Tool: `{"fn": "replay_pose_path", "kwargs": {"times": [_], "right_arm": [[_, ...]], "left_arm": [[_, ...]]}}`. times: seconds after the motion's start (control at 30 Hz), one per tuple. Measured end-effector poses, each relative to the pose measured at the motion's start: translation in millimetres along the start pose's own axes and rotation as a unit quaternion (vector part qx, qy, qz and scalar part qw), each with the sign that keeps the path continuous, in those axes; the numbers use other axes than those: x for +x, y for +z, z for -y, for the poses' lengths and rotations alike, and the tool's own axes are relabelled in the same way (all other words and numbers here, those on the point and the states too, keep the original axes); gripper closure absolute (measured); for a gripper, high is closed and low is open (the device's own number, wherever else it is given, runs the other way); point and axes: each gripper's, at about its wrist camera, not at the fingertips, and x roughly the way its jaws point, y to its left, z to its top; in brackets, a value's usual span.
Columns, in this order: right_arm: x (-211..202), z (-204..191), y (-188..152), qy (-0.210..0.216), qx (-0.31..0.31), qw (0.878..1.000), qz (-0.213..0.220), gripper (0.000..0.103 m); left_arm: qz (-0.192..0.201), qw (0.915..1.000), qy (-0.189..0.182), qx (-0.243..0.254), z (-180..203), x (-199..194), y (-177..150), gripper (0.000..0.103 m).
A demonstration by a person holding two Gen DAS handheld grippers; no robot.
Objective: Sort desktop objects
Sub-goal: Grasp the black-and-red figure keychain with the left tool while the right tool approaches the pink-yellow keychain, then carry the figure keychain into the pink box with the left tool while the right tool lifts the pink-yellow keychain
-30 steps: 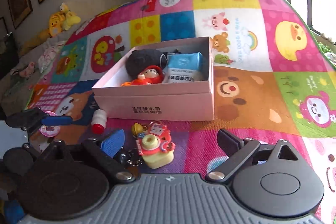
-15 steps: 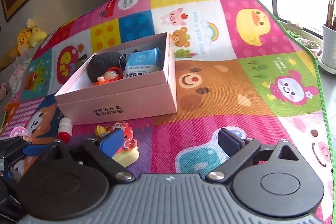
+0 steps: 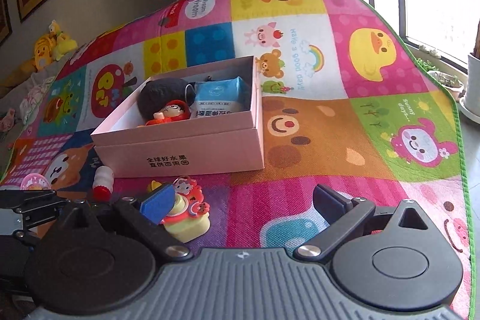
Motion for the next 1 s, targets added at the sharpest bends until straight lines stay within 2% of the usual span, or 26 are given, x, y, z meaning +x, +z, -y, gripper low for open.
{"fn": "replay_pose_path", "kwargs": {"times": [0.17,0.3,0.37,0.4,0.43,0.47,0.53,0.57,0.6,0.7,0.77,0.83,1.0], "right_arm": [[5,-37,-2,0.02,-0.123,0.992,-0.021,0.004],[22,-48,2,0.048,-0.132,0.989,-0.048,0.005],[33,-50,3,0.048,-0.13,0.989,-0.055,0.008],[38,-51,4,0.048,-0.128,0.989,-0.061,0.011],[43,-50,5,0.051,-0.123,0.989,-0.07,0.018],[47,-50,5,0.055,-0.119,0.988,-0.08,0.029],[48,-52,4,0.048,-0.12,0.988,-0.084,0.039],[47,-53,4,0.045,-0.123,0.987,-0.088,0.049],[43,-53,5,0.047,-0.124,0.987,-0.091,0.055],[30,-50,4,0.049,-0.116,0.987,-0.102,0.058],[16,-50,2,0.044,-0.123,0.986,-0.103,0.058],[2,-51,0,0.047,-0.129,0.985,-0.105,0.058],[-40,-55,3,0.051,-0.143,0.985,-0.078,0.058]], "left_arm": [[-0.013,0.9999,0.008,0.005,-13,-23,-15,0.033],[-0.021,0.9996,0.019,-0.007,-26,-33,-25,0.032],[-0.021,0.9996,0.015,-0.014,-28,-36,-28,0.027],[-0.019,0.9996,0.014,-0.015,-28,-38,-28,0.02],[-0.015,0.9997,0.012,-0.015,-27,-39,-28,0.012],[-0.01,0.9998,0.011,-0.013,-25,-41,-28,0.01],[-0.004,0.9999,0.008,-0.007,-21,-42,-27,0.008],[-0.004,0.9999,0.008,-0.006,-19,-41,-26,0.008],[-0.006,0.9999,0.009,-0.005,-18,-39,-26,0.008],[-0.012,0.9995,0.025,-0.016,-19,-30,-23,0.01],[-0.016,0.9989,0.028,-0.035,-23,-26,-20,0.017],[-0.018,0.9983,0.028,-0.047,-26,-24,-18,0.028],[-0.013,0.9987,0.045,-0.019,-16,-31,-21,0.033]]}}
